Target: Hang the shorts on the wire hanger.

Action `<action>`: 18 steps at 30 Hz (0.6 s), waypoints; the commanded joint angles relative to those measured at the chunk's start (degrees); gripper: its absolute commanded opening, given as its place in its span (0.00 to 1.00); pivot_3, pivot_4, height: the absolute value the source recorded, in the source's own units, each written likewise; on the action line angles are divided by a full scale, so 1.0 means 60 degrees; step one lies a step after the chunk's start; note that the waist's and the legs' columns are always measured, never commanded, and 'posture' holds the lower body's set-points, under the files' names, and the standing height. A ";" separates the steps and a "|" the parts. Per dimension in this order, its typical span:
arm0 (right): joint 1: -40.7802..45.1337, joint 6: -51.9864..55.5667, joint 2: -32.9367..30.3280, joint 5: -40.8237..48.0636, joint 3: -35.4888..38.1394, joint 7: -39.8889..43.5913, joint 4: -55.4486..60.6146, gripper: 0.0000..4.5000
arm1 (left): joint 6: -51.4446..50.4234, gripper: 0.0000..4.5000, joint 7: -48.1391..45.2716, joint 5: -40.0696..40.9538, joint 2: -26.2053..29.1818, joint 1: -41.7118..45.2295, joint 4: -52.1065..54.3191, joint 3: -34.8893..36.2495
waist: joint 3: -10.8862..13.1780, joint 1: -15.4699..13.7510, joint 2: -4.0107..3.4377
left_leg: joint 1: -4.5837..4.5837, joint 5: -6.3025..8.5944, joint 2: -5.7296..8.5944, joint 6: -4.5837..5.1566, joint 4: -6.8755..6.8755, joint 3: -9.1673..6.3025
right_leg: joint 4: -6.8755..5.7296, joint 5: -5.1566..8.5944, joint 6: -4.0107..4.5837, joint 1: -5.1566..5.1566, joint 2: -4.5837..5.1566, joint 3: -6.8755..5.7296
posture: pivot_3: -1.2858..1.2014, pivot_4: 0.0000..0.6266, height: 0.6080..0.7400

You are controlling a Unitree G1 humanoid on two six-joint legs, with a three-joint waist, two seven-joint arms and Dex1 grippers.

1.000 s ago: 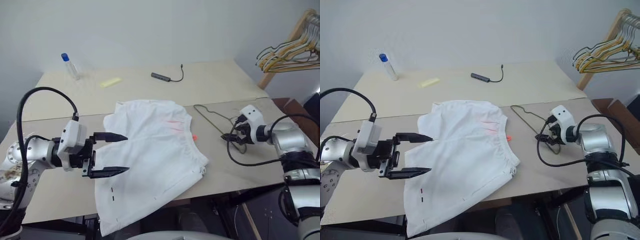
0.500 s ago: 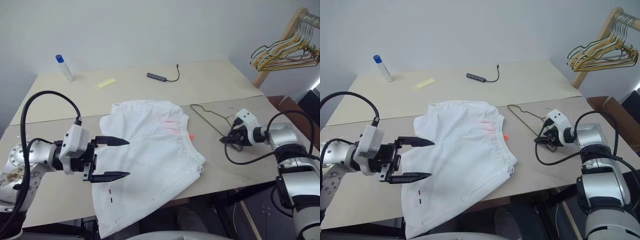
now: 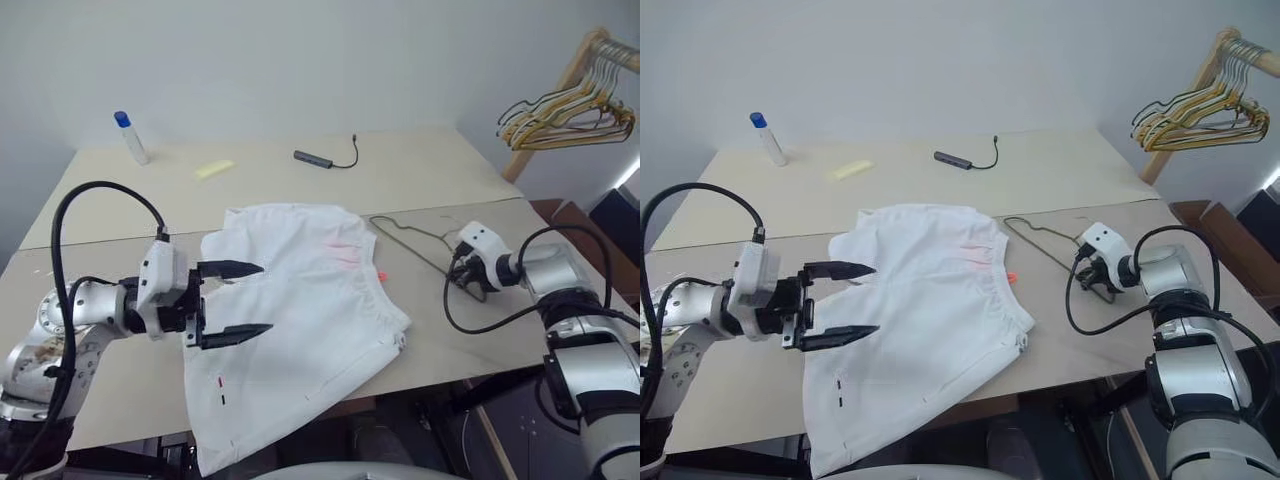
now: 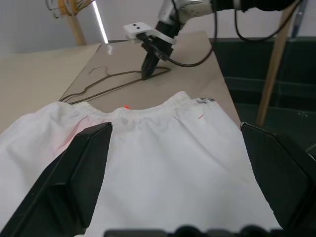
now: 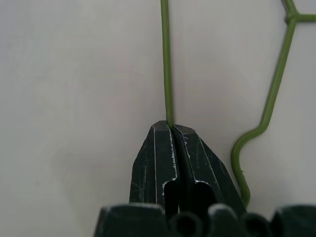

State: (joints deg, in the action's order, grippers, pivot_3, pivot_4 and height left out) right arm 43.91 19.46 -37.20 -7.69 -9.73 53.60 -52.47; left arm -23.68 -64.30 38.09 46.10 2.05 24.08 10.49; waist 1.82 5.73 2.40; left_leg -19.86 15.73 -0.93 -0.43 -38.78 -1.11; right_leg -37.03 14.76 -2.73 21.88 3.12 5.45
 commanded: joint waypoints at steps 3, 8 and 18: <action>-0.0773 0.0820 0.0124 0.0574 0.1125 -0.1413 0.2207 0.01 | -0.1932 1.00 0.2813 0.1068 -0.1331 0.0614 -0.0153 0.0191 | 0.0002 -0.0019 -0.0007 | -0.0003 0.0000 0.0007 0.0000 0.0000 -0.0019 | 0.0004 -0.0007 -0.0014 -0.0001 0.0007 0.0004 | 0.51 0.00 1.00; -0.1469 0.2144 0.0547 0.1127 0.1735 -0.2093 0.5325 0.01 | -0.3141 1.00 0.4200 0.2823 -0.2951 0.1142 -0.0702 0.0542 | 0.0022 -0.0005 -0.0060 | -0.0064 0.0000 0.0013 0.0000 -0.0004 -0.0069 | -0.0012 -0.0018 -0.0024 0.0064 0.0012 0.0014 | 0.51 0.00 1.00; -0.3039 0.0514 0.1587 0.1236 0.1041 -0.2927 1.0365 0.01 | -0.3689 1.00 0.5668 0.4462 -0.4814 0.1942 -0.0401 0.0222 | 0.0030 -0.0108 -0.0072 | -0.0074 0.0001 0.0030 -0.0004 -0.0004 -0.0040 | 0.0004 -0.0020 -0.0032 0.0059 0.0015 -0.0002 | 0.50 0.00 1.00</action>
State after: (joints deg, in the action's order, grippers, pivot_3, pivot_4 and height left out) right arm 26.29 29.04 -27.85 -0.35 -3.07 36.31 5.12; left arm -46.47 -30.83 62.70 18.15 12.41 19.40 11.74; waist 2.00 5.08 1.97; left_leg -20.33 15.74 -0.74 -0.46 -38.80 -1.28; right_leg -36.97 14.64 -2.92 22.24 3.21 5.44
